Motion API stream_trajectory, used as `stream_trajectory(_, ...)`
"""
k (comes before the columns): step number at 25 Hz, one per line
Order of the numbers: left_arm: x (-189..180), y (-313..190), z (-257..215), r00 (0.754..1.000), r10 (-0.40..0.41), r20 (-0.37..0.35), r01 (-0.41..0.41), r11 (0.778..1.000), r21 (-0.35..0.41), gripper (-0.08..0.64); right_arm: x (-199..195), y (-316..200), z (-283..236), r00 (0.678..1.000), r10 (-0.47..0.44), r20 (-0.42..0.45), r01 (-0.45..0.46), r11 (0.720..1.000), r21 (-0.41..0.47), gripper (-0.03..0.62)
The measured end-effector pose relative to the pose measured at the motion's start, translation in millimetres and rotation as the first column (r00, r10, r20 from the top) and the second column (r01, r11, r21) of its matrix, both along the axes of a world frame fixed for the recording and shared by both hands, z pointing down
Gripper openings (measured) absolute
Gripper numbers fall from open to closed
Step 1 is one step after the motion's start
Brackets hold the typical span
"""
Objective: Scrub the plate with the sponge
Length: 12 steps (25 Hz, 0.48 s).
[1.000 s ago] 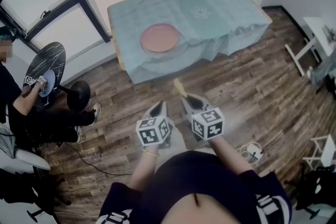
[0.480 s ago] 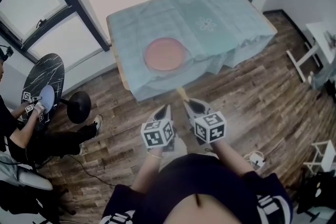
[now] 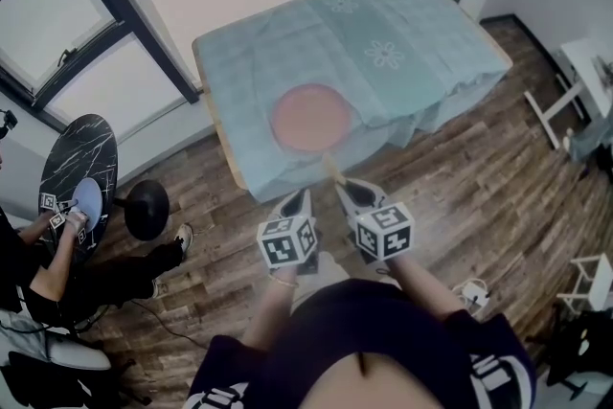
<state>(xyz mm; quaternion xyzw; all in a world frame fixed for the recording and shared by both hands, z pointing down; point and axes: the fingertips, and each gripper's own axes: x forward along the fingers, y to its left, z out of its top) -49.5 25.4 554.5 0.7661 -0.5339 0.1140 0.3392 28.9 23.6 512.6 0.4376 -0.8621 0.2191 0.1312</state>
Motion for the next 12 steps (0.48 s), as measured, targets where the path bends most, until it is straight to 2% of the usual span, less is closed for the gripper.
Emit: stream_trajectory(12, -31, -54, 17, 1.000, 0.022, 0.018, -0.021, 0.999, -0.026, 0.012, -26, -53, 11, 0.999, 0.036, 0.004, -0.036, 0.999, 0.001, 0.038)
